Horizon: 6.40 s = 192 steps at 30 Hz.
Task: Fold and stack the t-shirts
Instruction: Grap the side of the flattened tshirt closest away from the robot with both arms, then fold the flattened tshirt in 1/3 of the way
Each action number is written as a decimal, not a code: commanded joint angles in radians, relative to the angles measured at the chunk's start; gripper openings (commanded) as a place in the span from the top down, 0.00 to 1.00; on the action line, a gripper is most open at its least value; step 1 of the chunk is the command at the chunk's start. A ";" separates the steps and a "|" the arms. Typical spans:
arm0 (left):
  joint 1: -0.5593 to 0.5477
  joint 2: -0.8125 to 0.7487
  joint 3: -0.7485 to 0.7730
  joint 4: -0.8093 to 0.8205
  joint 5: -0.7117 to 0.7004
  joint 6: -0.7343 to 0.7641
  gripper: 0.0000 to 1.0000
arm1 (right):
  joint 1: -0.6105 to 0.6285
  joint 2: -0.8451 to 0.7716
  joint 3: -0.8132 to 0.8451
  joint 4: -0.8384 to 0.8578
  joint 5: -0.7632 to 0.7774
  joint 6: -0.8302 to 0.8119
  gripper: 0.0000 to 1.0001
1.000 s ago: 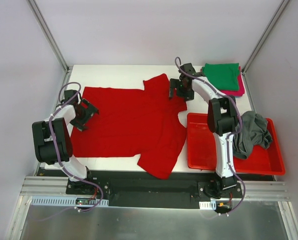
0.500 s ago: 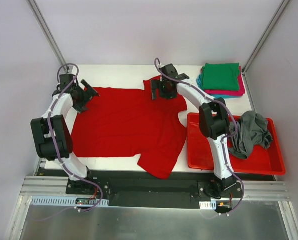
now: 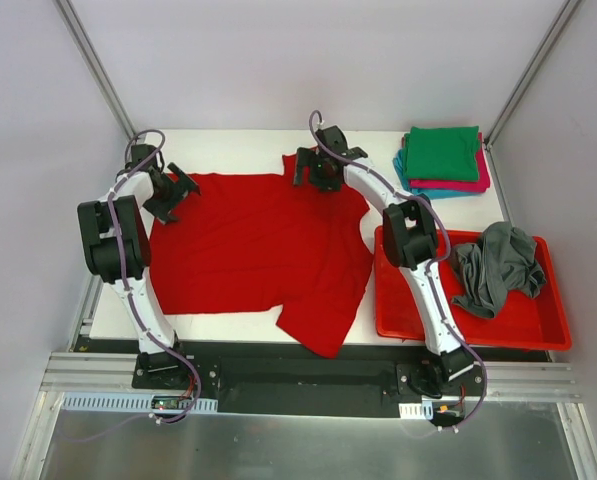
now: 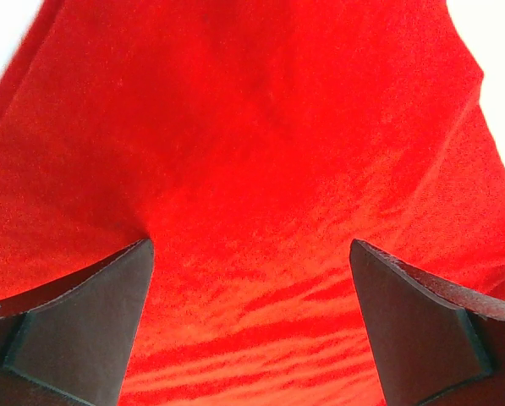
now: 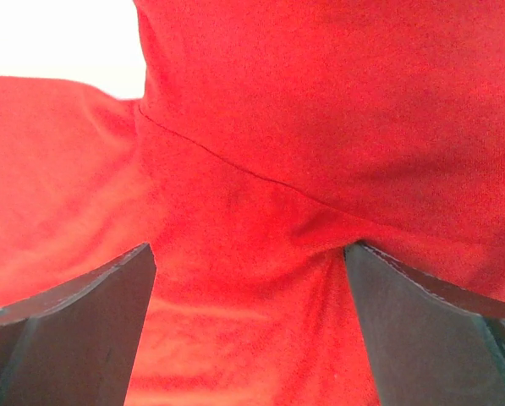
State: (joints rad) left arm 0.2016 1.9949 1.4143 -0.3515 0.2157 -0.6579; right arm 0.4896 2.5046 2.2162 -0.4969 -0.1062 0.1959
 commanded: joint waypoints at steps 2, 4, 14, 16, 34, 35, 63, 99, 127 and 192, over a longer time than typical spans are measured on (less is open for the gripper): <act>0.035 0.090 0.124 -0.082 -0.081 0.001 0.01 | -0.014 0.134 0.112 0.095 -0.032 0.166 0.04; 0.039 0.116 0.162 -0.092 -0.075 0.006 0.01 | -0.028 0.160 0.148 0.142 -0.074 0.213 0.04; 0.041 0.119 0.276 -0.135 0.086 0.053 0.01 | -0.040 0.051 0.115 0.117 -0.041 0.169 0.04; 0.033 0.024 0.223 -0.136 0.093 0.053 0.01 | -0.033 -0.036 0.102 0.055 -0.072 0.108 0.04; 0.050 -1.082 -0.839 -0.296 -0.458 -0.190 0.01 | 0.305 -1.223 -1.253 0.138 0.002 -0.112 0.04; 0.062 -1.097 -0.853 -0.299 -0.492 -0.200 0.01 | 0.310 -1.240 -1.270 0.123 -0.012 -0.093 0.04; 0.441 -0.700 -0.847 0.005 -0.219 -0.026 0.68 | 0.362 -1.284 -1.395 0.073 0.002 0.011 0.04; 0.441 -0.737 -0.894 0.026 -0.173 -0.037 1.00 | 0.667 -0.850 -1.305 0.017 0.191 -0.018 0.33; 0.509 -0.946 -0.948 -0.041 -0.257 -0.103 1.00 | 0.800 -1.035 -1.287 -0.046 0.008 0.050 1.00; 0.487 -0.571 -0.554 -0.024 -0.116 -0.258 1.00 | 0.075 -0.791 -0.765 -0.135 -0.156 -0.319 0.99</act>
State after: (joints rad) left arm 0.6930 1.3994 0.8162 -0.3710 0.1265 -0.9020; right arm 0.5724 1.6978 1.3914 -0.6060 -0.2272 -0.0937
